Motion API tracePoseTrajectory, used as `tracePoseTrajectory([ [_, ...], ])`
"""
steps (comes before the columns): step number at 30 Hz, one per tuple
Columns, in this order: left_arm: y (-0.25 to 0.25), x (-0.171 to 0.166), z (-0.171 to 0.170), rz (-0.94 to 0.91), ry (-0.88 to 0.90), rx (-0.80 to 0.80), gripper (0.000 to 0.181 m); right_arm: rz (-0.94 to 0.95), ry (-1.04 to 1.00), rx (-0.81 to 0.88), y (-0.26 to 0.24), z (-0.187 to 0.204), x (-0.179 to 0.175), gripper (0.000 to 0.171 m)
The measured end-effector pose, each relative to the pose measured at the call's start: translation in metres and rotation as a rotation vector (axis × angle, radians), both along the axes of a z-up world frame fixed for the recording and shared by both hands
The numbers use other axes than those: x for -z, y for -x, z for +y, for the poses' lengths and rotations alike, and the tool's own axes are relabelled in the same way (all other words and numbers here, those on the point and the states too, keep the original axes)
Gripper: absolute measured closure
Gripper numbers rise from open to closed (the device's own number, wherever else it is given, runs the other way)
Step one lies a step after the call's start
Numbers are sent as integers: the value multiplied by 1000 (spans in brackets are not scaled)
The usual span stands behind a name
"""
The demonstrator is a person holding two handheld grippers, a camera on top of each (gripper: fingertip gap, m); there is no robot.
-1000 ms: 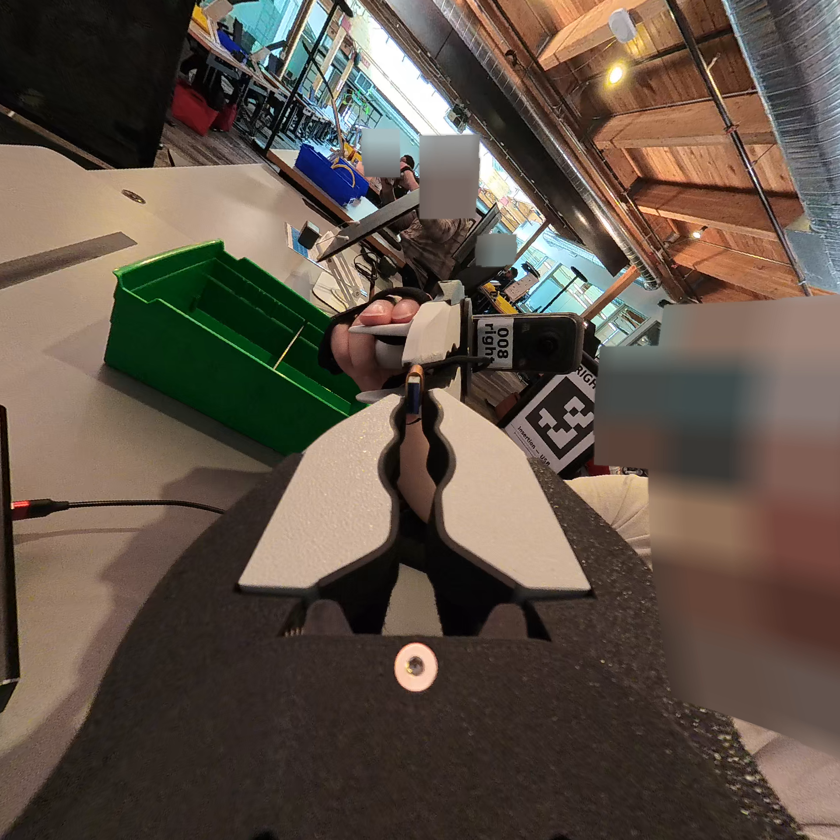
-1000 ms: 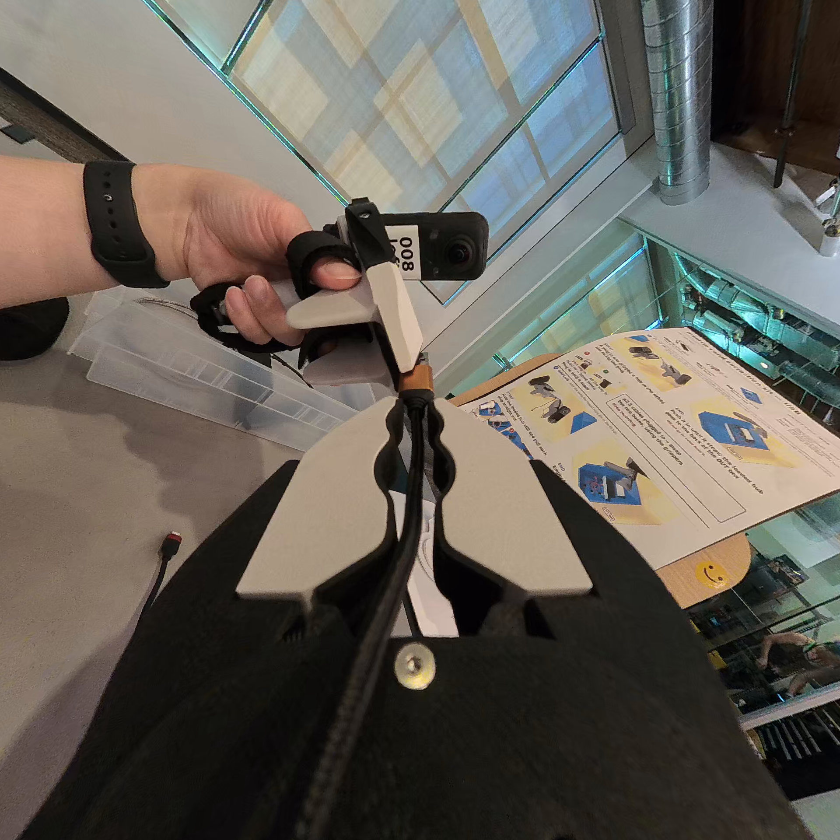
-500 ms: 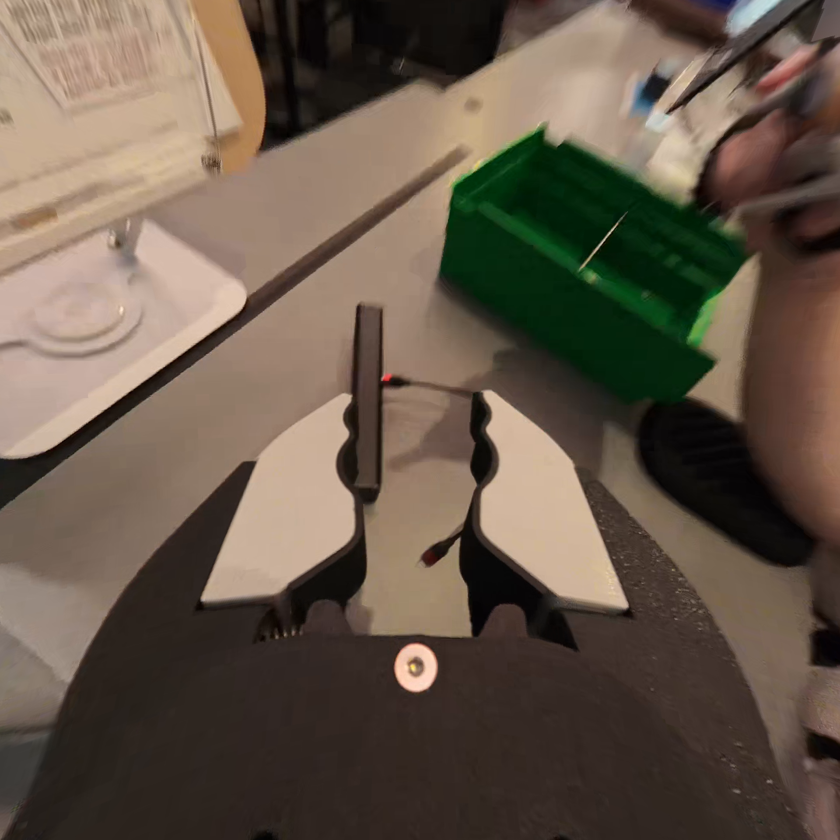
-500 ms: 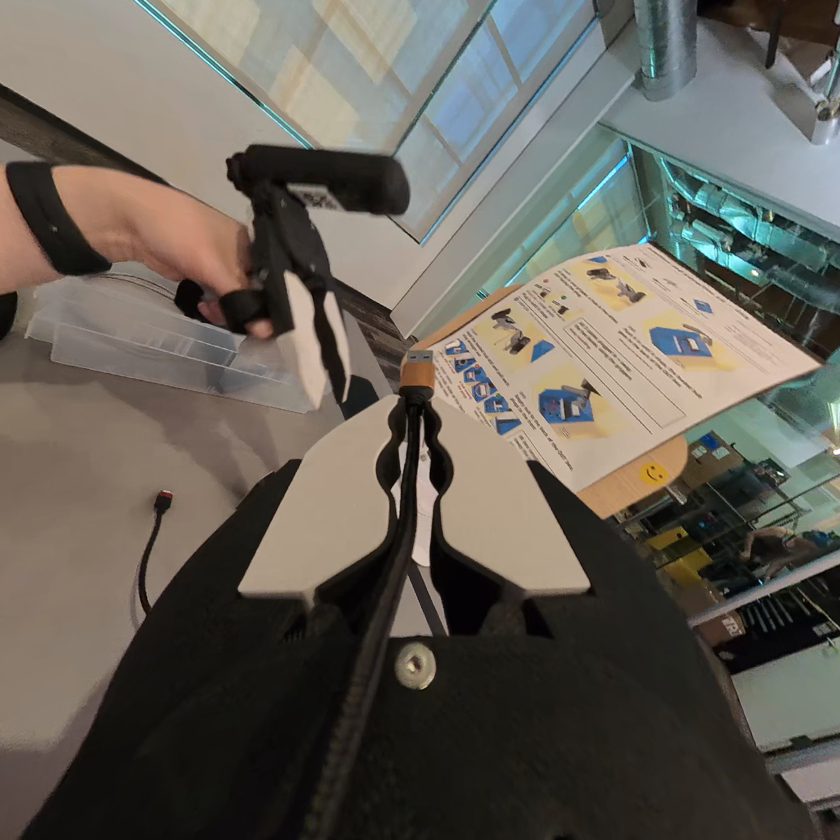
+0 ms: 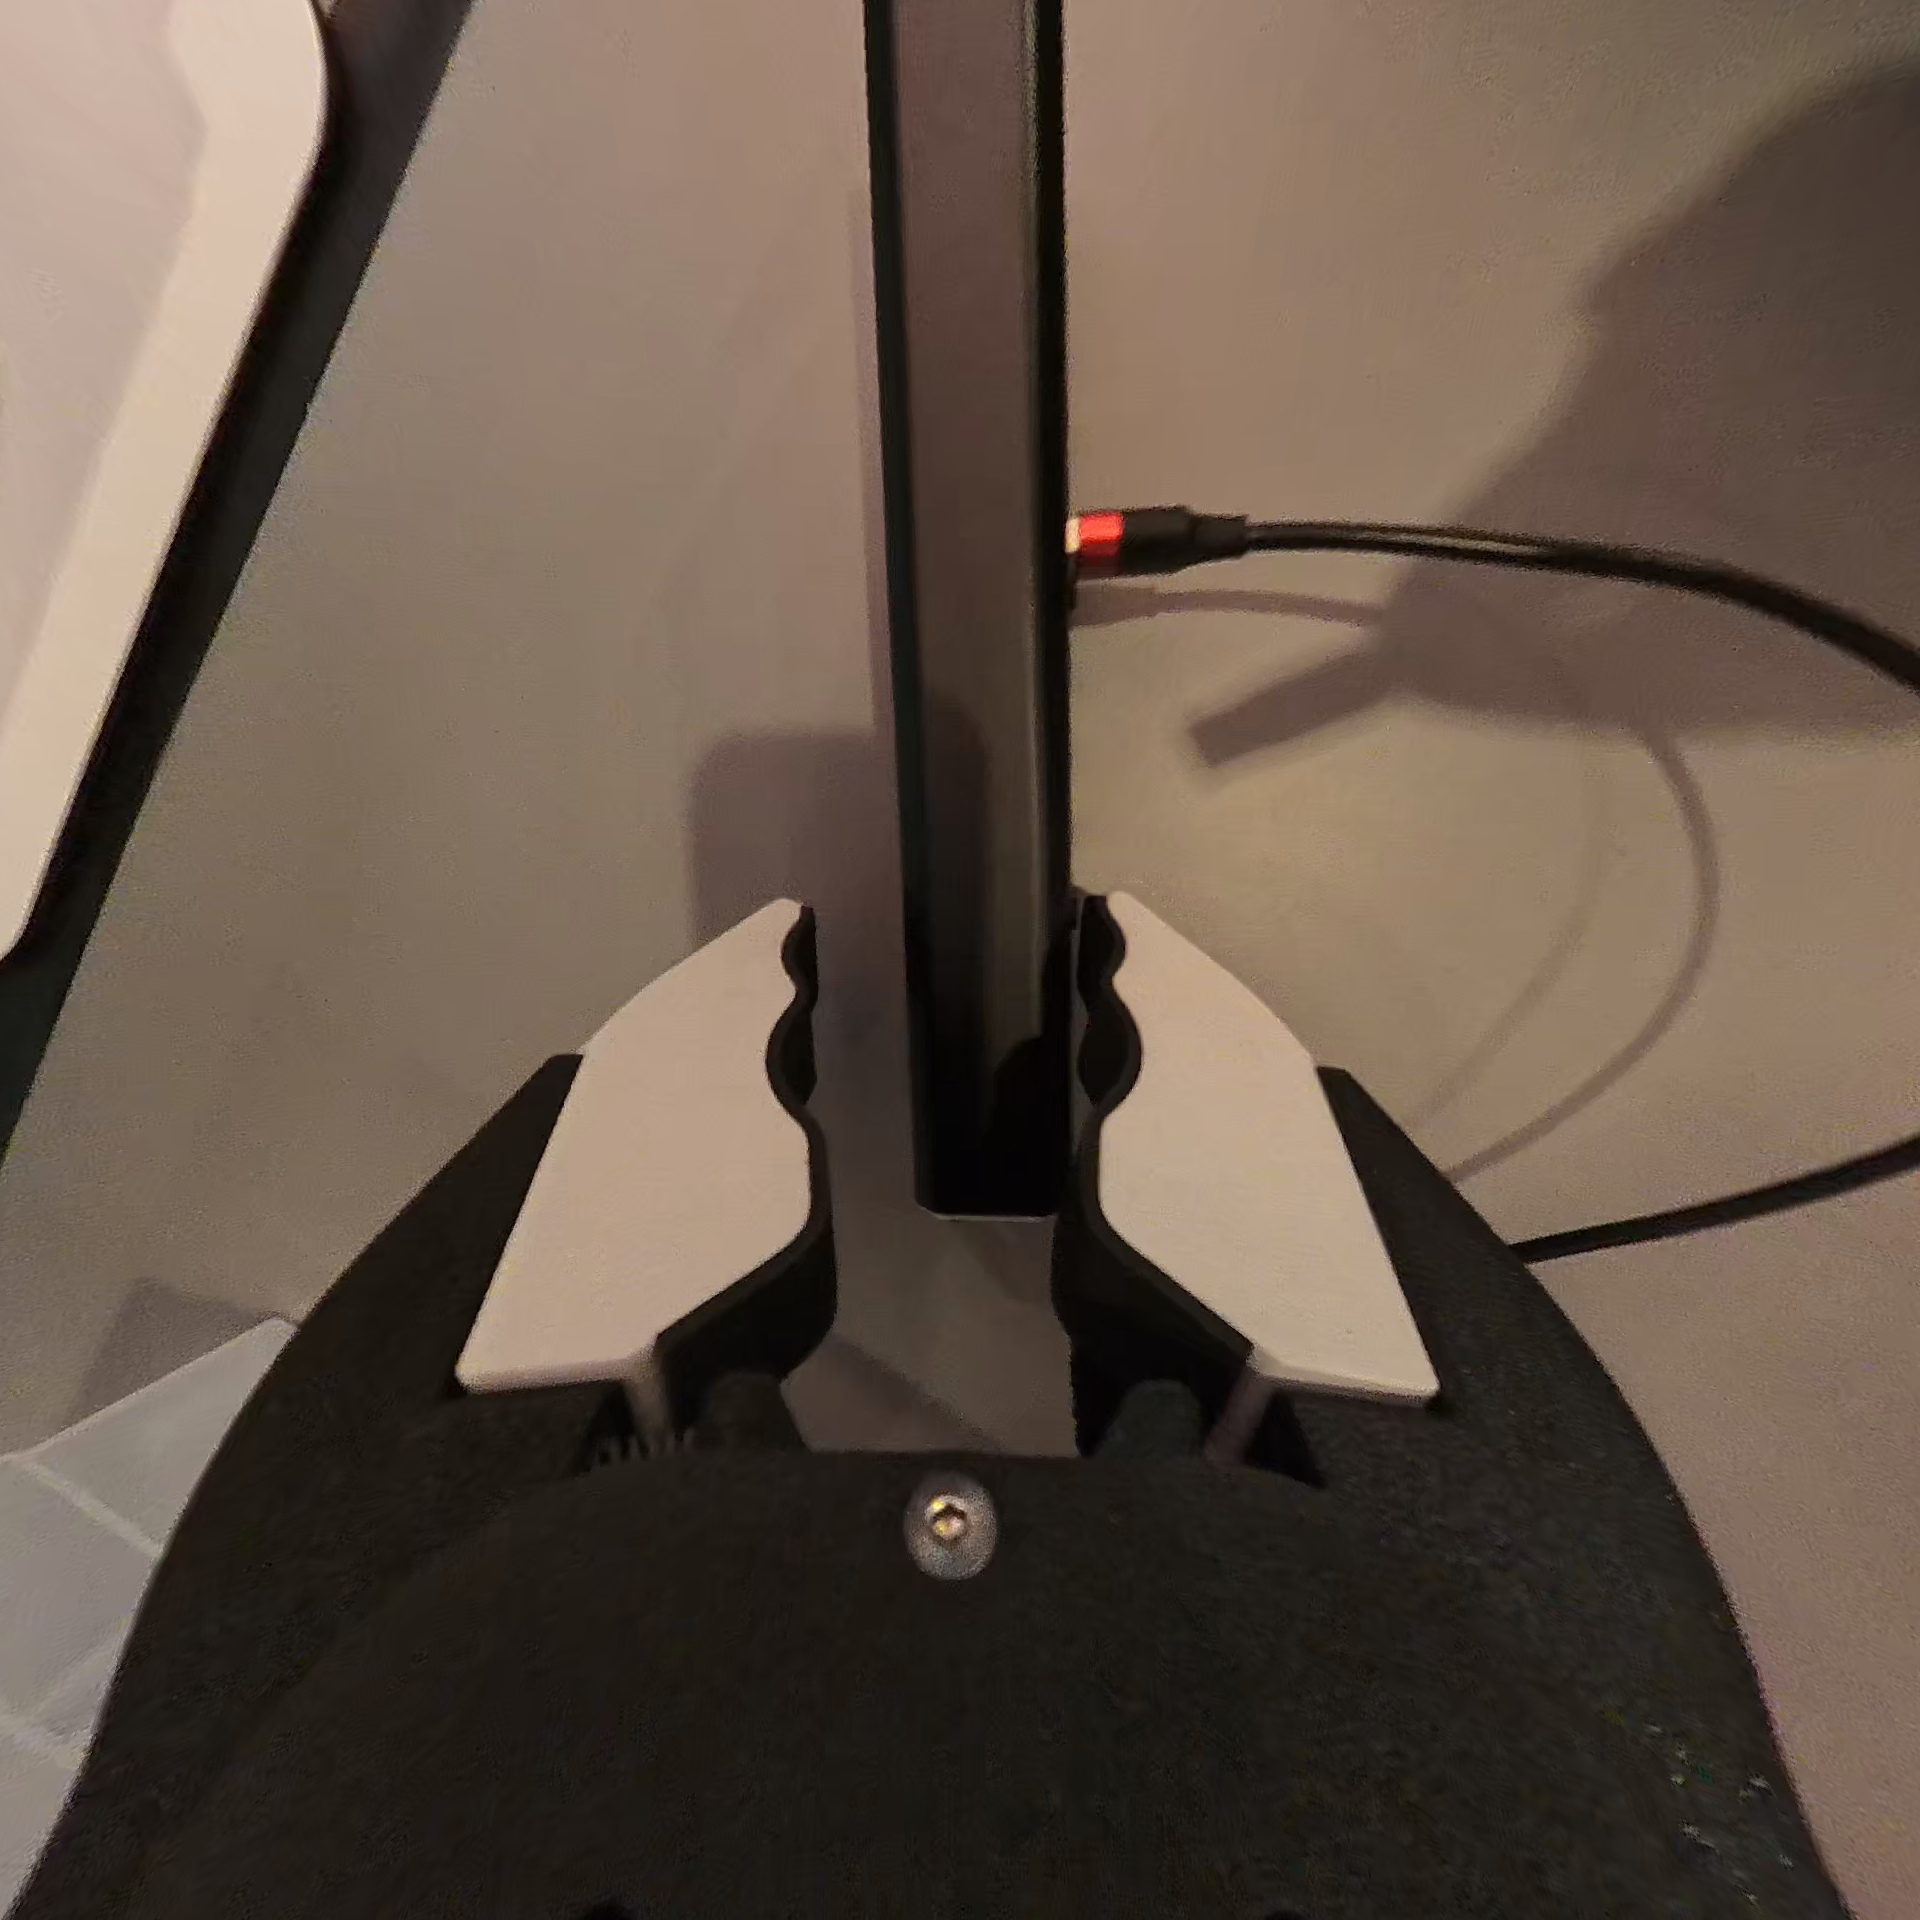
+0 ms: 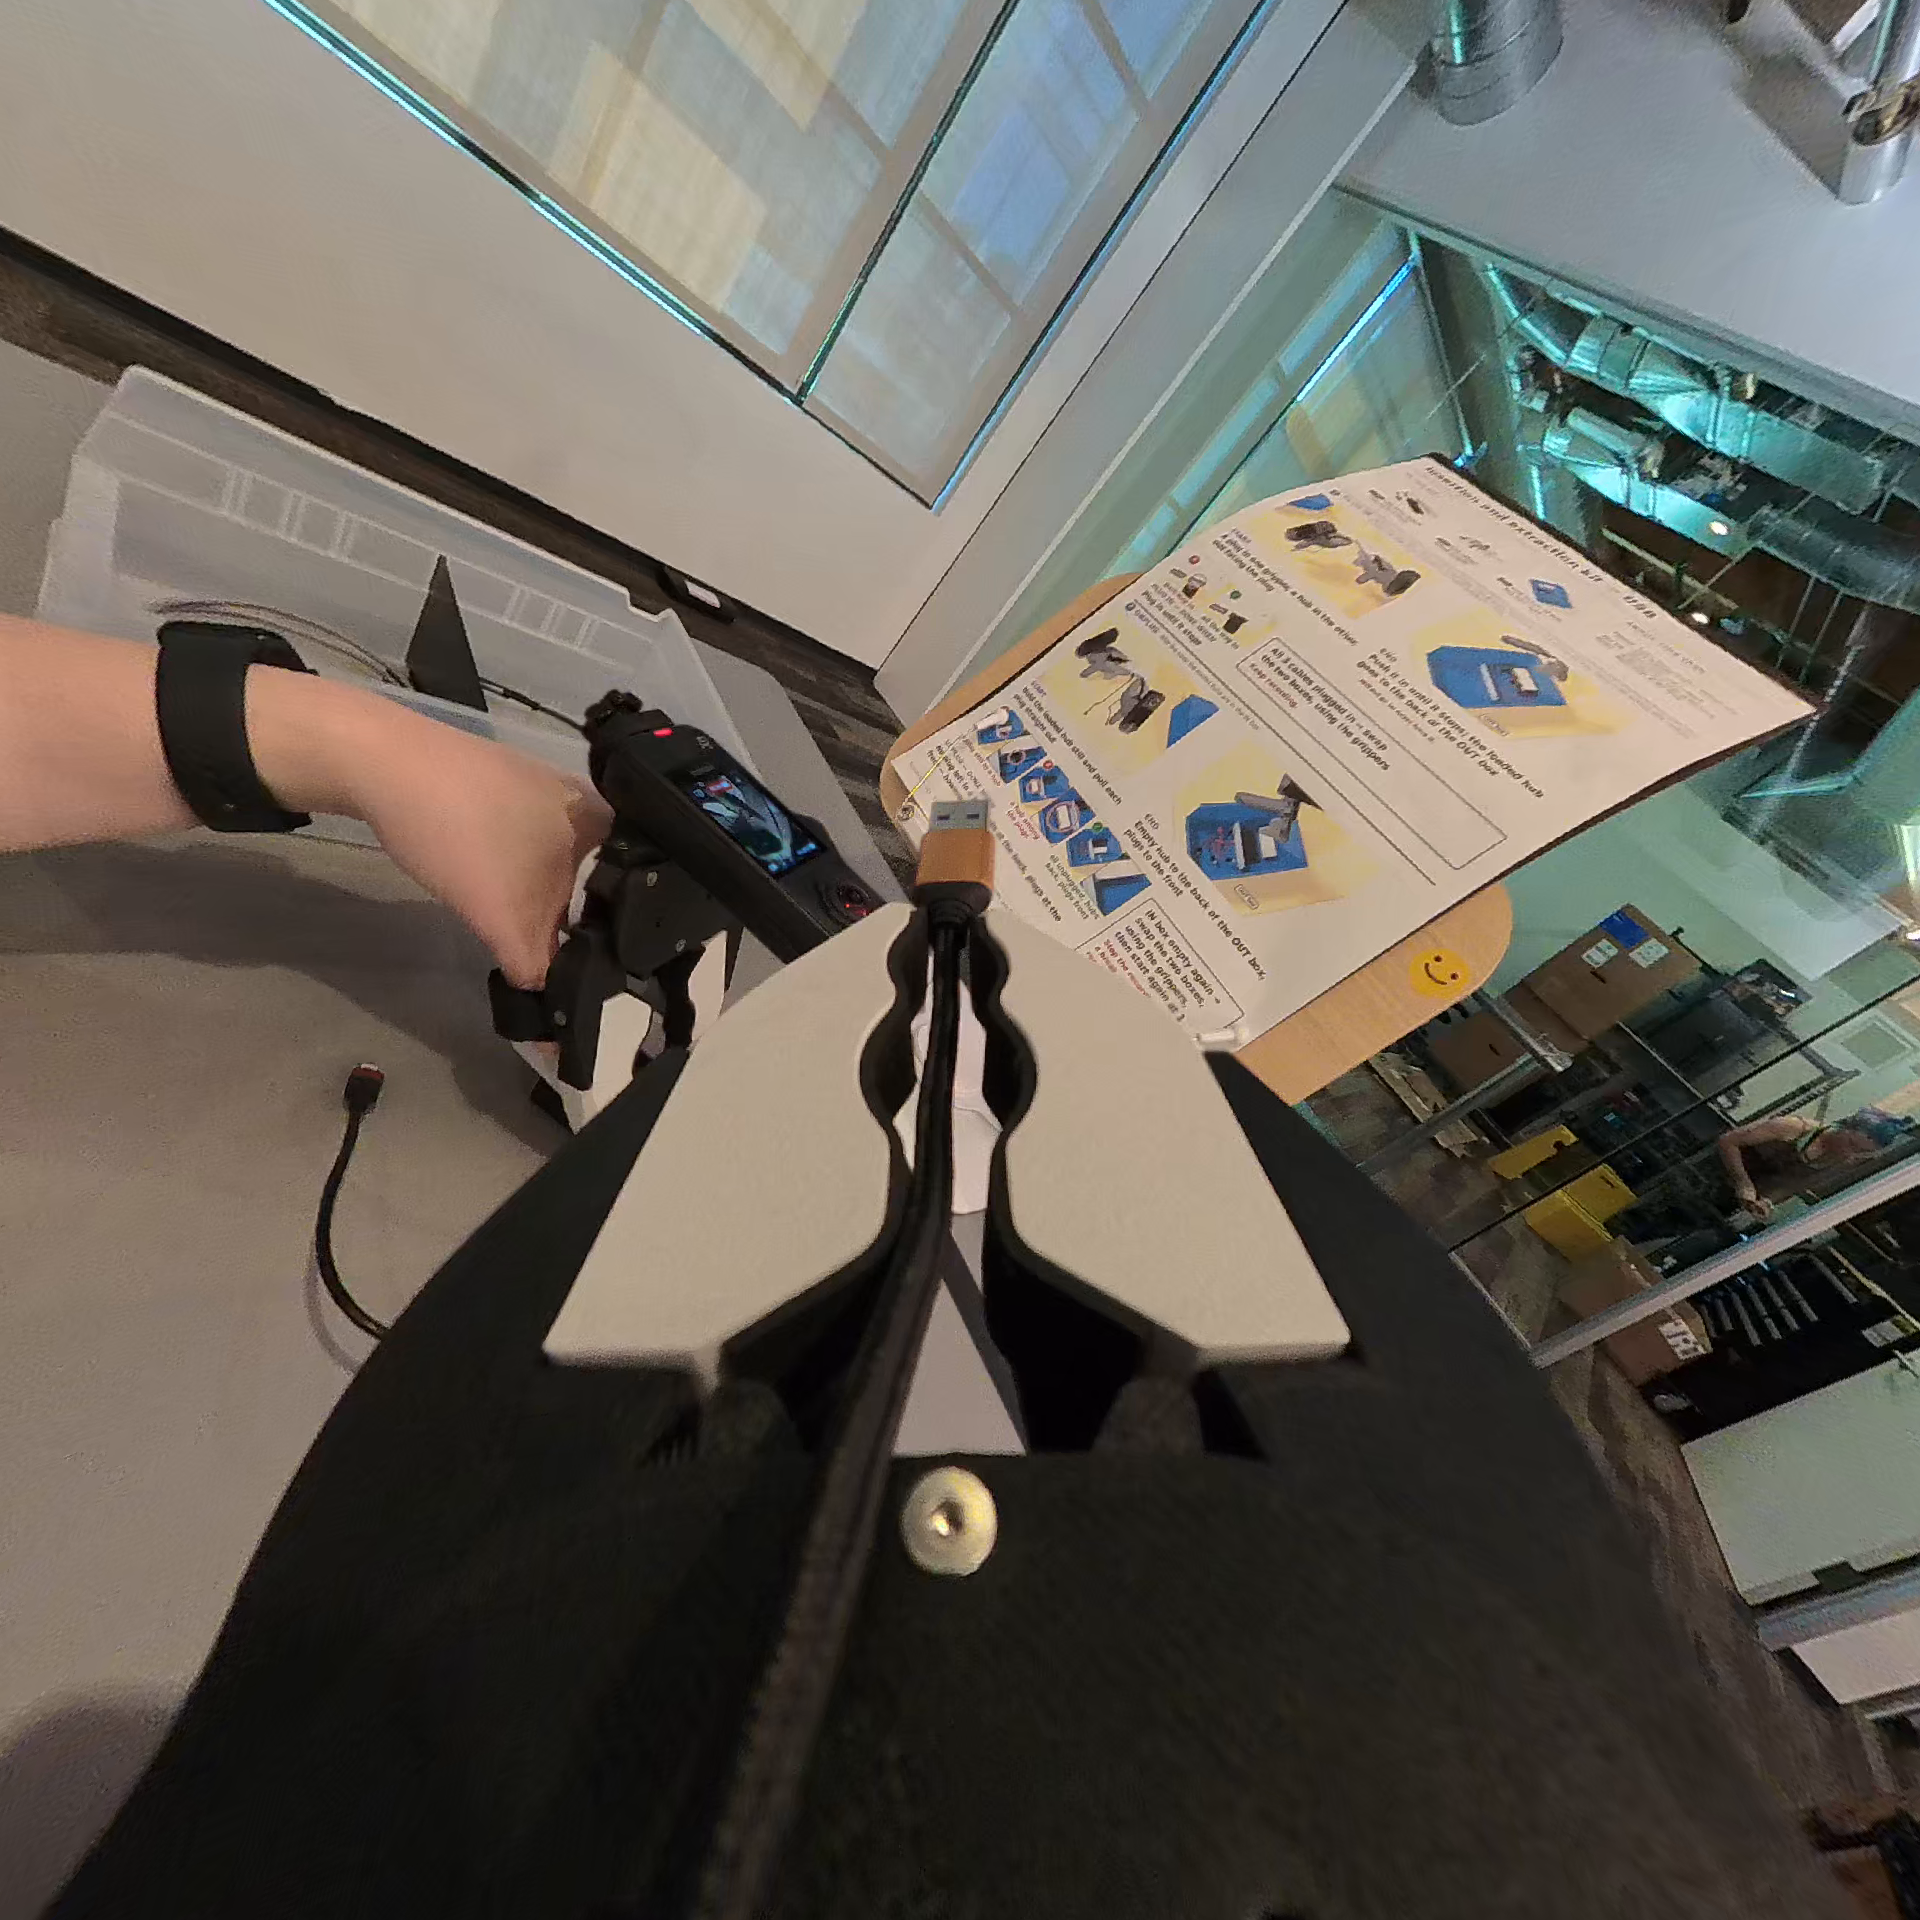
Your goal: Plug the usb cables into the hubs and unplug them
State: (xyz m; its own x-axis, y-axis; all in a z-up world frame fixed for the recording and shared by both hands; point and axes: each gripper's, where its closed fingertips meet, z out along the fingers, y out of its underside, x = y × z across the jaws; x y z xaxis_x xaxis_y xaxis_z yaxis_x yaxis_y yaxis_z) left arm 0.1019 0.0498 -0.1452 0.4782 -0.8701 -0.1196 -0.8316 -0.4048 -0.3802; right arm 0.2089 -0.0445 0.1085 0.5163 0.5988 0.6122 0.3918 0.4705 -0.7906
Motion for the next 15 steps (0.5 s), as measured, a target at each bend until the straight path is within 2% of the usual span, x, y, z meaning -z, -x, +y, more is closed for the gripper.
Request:
tracePoseTrajectory([
  [1, 1, 3, 0, 12, 6, 4, 132, -9, 0, -7, -1, -1, 2, 163],
  [4, -5, 9, -6, -23, 77, 21, 147, -5, -39, 11, -6, 0, -2, 163],
  [10, -8, 16, -6, -3, 104, 15, 149, 18, -52, 218, -28, 20, -10, 163],
  [15, -10, 16, -5, -35, 84, 12, 148, 9, -24, 292, -35, 31, -5, 163],
])
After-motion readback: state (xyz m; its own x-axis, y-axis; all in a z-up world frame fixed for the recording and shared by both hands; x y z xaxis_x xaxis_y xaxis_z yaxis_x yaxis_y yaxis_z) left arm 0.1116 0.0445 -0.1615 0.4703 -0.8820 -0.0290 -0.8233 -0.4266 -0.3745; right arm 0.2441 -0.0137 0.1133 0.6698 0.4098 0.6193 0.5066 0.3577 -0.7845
